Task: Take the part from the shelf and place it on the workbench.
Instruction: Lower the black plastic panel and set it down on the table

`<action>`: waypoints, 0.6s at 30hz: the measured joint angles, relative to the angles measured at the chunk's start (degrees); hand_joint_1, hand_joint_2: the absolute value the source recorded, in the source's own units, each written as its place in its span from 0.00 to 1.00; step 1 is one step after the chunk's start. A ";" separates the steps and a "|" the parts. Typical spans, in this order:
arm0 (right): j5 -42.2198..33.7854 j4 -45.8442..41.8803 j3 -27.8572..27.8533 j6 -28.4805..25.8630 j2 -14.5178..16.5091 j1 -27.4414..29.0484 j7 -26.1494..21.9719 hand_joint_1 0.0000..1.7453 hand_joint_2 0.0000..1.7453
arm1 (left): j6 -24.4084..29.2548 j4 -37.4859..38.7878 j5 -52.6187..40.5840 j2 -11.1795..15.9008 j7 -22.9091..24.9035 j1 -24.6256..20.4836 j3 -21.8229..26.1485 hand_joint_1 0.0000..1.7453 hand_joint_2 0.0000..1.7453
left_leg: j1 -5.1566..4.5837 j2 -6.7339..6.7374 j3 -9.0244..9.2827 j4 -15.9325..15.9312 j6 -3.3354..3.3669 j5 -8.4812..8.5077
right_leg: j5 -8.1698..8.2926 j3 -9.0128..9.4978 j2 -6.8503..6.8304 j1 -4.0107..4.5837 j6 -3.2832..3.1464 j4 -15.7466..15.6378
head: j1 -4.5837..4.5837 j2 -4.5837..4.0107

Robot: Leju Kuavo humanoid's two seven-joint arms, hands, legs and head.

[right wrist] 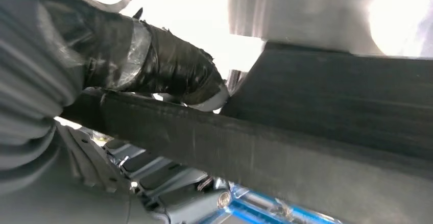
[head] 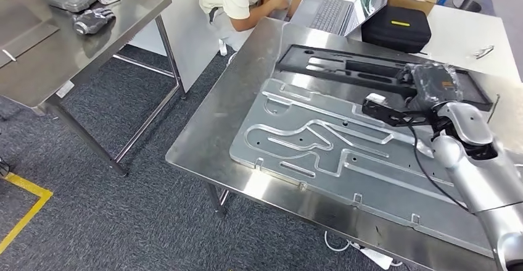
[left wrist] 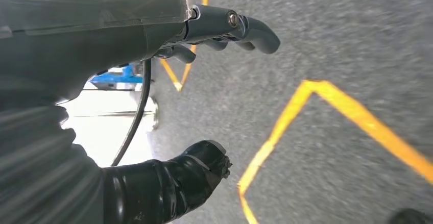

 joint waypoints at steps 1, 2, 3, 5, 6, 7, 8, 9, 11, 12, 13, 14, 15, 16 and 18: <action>-0.08 0.43 -0.49 0.25 0.01 0.51 0.12 1.00 1.00 | 0.13 0.08 0.04 -0.03 -0.08 -0.17 0.05 0.00 1.00 | -0.06 -0.06 0.37 -0.10 0.20 -0.41 | -1.37 -2.42 -0.05 0.01 0.16 3.94 | 0.03 0.00; -0.13 0.88 -0.75 0.42 0.11 1.15 0.16 0.75 0.75 | 0.21 0.18 0.08 -0.04 -0.16 -0.31 0.13 0.00 1.00 | -0.10 -0.10 0.76 -0.10 0.26 -0.86 | -2.22 -4.93 -0.06 0.01 0.28 7.54 | 0.03 0.00; -0.16 1.45 -0.87 0.60 0.33 1.93 0.07 0.50 0.50 | 0.24 0.34 0.14 -0.05 -0.29 -0.40 0.22 0.00 1.00 | -0.14 -0.15 1.28 -0.08 0.26 -1.38 | -2.02 -6.91 -0.07 0.01 0.34 9.74 | 0.02 0.00; -0.10 2.69 -0.89 1.15 1.03 3.30 -0.34 0.00 0.00 | 0.24 0.71 0.30 -0.04 -0.53 -0.45 0.50 0.00 1.00 | -0.23 -0.21 2.62 0.05 0.17 -2.51 | 2.07 -7.86 -0.08 0.02 0.16 7.64 | 0.03 0.00; -0.02 3.31 -0.87 1.43 1.44 3.70 -0.63 0.00 0.00 | 0.24 0.93 0.37 -0.03 -0.64 -0.48 0.64 0.00 1.00 | -0.30 -0.23 3.32 0.16 0.10 -3.13 | 5.30 -7.06 -0.08 0.04 -0.11 3.89 | 0.04 0.00; 0.08 3.91 -0.82 1.73 1.88 3.89 -0.91 0.00 0.00 | 0.25 1.16 0.39 -0.03 -0.70 -0.51 0.76 0.00 1.00 | -0.44 -0.24 3.89 0.31 -0.03 -3.68 | 7.73 -6.02 -0.08 0.17 -0.47 0.47 | 0.03 0.00; 0.19 4.46 -0.73 2.03 2.29 3.98 -1.17 0.00 0.00 | 0.26 1.39 0.34 0.01 -0.75 -0.57 0.86 0.00 0.75 | -0.55 -0.29 4.21 0.47 -0.18 -4.12 | 9.32 -4.99 -0.07 0.35 -0.85 -2.41 | 0.00 0.00; 0.28 4.95 -0.60 2.27 2.75 4.06 -1.38 0.00 0.00 | 0.31 1.57 0.28 0.05 -0.81 -0.65 0.90 0.00 0.50 | -0.64 -0.32 4.25 0.68 -0.27 -4.43 | 9.72 -4.34 -0.07 0.46 -1.11 -4.10 | -0.03 0.00; 0.38 5.64 -0.26 2.52 3.77 4.42 -1.61 0.00 0.00 | 0.55 1.77 0.14 0.19 -0.90 -0.79 0.92 0.00 0.00 | -0.73 -0.38 3.98 0.93 -0.10 -4.63 | 9.18 -3.80 0.02 0.50 -1.22 -5.13 | -0.09 0.00; 0.39 5.86 -0.06 2.53 4.32 4.62 -1.68 0.00 0.00 | 0.72 1.83 0.11 0.25 -0.91 -0.84 0.92 0.00 0.00 | -0.75 -0.36 3.93 0.95 0.04 -4.69 | 8.99 -3.76 0.09 0.45 -1.21 -5.32 | -0.08 0.00; 0.40 6.03 0.14 2.53 4.80 4.77 -1.71 0.00 0.00 | 0.89 1.88 0.09 0.30 -0.91 -0.85 0.93 0.00 0.00 | -0.76 -0.35 3.98 0.83 0.13 -4.72 | 8.91 -3.76 0.15 0.47 -1.25 -5.31 | -0.09 0.00; 0.41 6.17 0.32 2.53 5.19 4.84 -1.74 0.00 0.00 | 1.02 1.93 0.07 0.34 -0.91 -0.87 0.93 0.00 0.00 | -0.74 -0.34 4.08 0.70 0.09 -4.78 | 8.81 -3.73 0.18 0.52 -1.36 -5.31 | -0.08 0.00; 0.42 6.31 0.47 2.53 5.54 4.85 -1.80 0.00 0.00 | 1.15 1.97 0.05 0.38 -0.91 -0.89 0.93 0.00 0.00 | -0.74 -0.34 4.17 0.57 0.05 -4.81 | 8.72 -3.70 0.18 0.57 -1.48 -5.31 | -0.08 0.00; 0.42 6.41 0.58 2.54 5.84 4.85 -1.85 0.00 0.00 | 1.25 1.99 0.05 0.40 -0.91 -0.91 0.93 0.00 0.00 | -0.72 -0.34 4.26 0.44 0.01 -4.83 | 8.65 -3.66 0.17 0.60 -1.58 -5.31 | -0.08 0.00; 0.42 6.55 0.77 2.58 6.36 4.82 -2.08 0.00 0.00 | 1.40 2.02 0.05 0.40 -0.90 -0.91 0.93 0.00 0.00 | -0.70 -0.34 4.40 0.27 -0.05 -4.86 | 8.55 -3.58 0.14 0.64 -1.72 -5.31 | -0.08 0.00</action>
